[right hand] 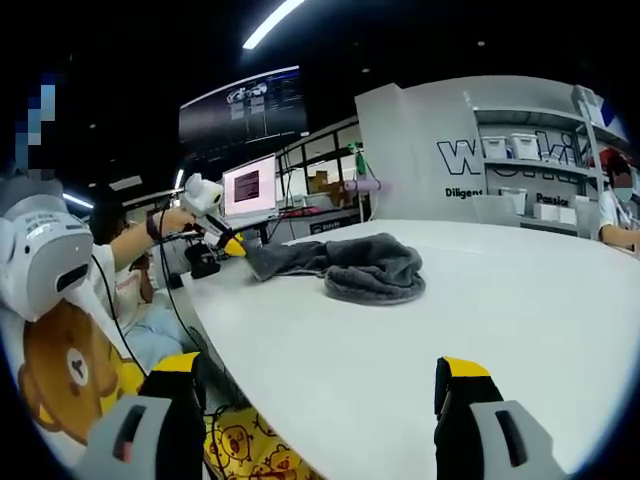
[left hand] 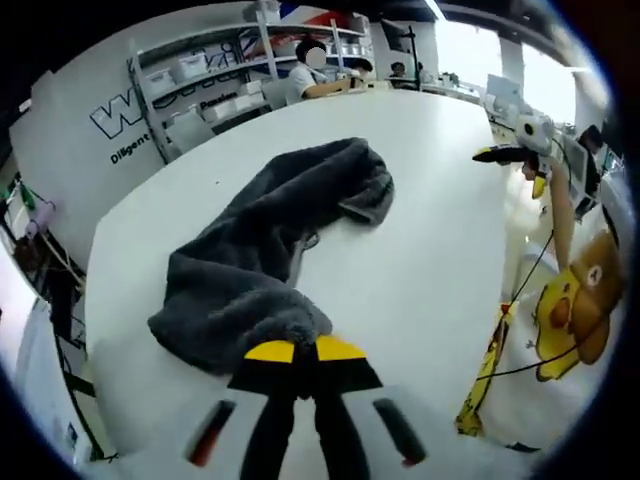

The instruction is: Fold the towel on the table until its edges align and the towel forms a compact rectangular stack.

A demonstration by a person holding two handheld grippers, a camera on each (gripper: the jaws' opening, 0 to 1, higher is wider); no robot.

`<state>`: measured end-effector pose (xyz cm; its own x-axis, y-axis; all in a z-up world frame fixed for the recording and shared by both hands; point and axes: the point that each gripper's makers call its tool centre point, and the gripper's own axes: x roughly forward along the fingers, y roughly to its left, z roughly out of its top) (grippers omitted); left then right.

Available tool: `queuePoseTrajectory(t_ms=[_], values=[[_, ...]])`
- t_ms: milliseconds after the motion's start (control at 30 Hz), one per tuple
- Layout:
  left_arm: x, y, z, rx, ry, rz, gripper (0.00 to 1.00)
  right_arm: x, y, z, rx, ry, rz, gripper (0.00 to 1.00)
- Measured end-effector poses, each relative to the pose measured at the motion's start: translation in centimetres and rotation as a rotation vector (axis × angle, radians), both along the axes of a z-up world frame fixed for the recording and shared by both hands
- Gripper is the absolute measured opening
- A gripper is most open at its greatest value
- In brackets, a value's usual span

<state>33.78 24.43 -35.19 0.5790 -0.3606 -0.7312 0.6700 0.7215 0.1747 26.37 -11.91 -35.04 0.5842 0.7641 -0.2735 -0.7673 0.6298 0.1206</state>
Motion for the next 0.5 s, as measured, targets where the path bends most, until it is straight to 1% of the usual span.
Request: queuePoseTrajectory(t_ms=[167,233,300,500], values=[[-0.6,0.1,-1.8,-0.002,0.035,0.007,0.05,0.0,0.0,-0.1,0.002,0.003,0.0,1.0],[-0.8,0.1,-2.2,-0.002,0.042,0.008,0.05,-0.1,0.1,-0.1,0.003,0.002,0.003,1.0],[-0.8,0.1,-2.2,-0.004,0.044,0.009,0.05,-0.1,0.1,-0.1,0.004,0.001,0.004,1.0],[-0.7,0.1,-1.4,-0.025,0.022,0.017,0.06,-0.1,0.1,-0.1,0.006,0.0,0.002,1.0]])
